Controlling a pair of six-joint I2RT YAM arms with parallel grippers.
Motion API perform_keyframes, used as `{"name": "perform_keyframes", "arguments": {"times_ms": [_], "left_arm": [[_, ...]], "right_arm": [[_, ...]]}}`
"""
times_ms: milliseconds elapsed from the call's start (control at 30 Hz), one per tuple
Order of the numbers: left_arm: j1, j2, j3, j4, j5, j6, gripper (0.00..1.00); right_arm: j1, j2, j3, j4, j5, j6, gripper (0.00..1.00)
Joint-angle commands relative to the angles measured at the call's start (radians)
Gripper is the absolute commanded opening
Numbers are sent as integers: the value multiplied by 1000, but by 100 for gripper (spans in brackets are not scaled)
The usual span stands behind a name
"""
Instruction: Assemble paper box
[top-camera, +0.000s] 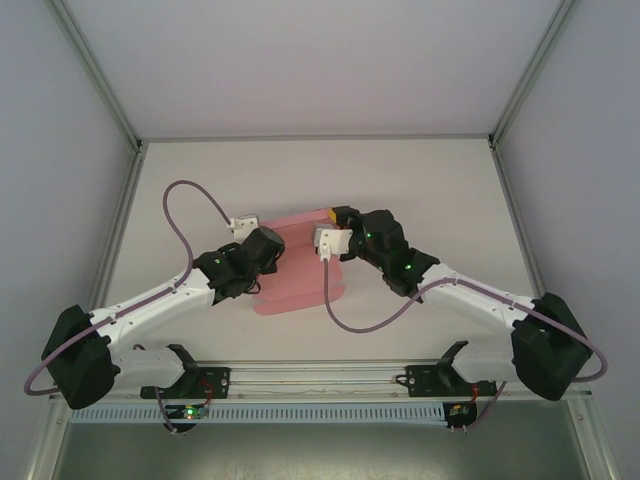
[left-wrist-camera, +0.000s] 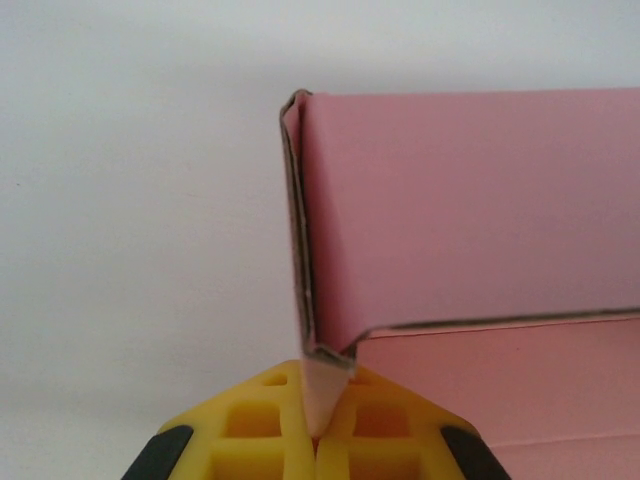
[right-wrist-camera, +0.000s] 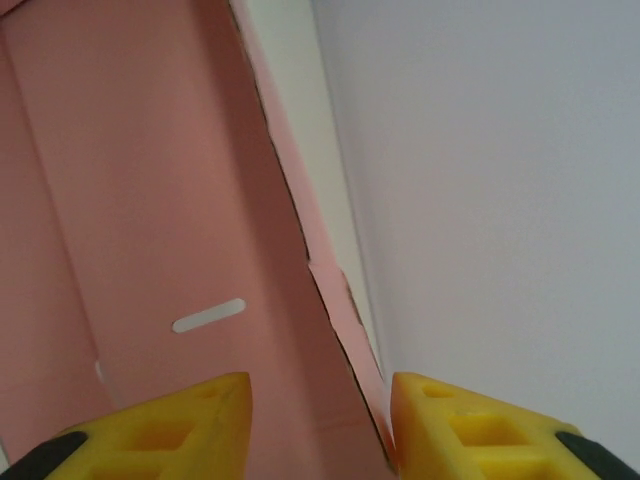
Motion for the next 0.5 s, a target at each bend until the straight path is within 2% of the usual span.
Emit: {"name": "perform_keyframes", "arguments": {"times_ms": [0,133,200,367,467], "left_arm": [[-8,-6,24,-12,-13,-8,0],[-8,6,25,3,-4,-17,0],[-8,12,26,17,7,-22,0],[-8,20,9,90,44,-40,0],[-8,28,-10,153,50,-70,0]], "right_arm": [[6,32,19,69,-21,41,30],[34,89,16,223,73,86,7],[44,116,13,292,130,130,0],[70,157,9,363,164,323,0],[100,180,7,401,137,598,0]]}}
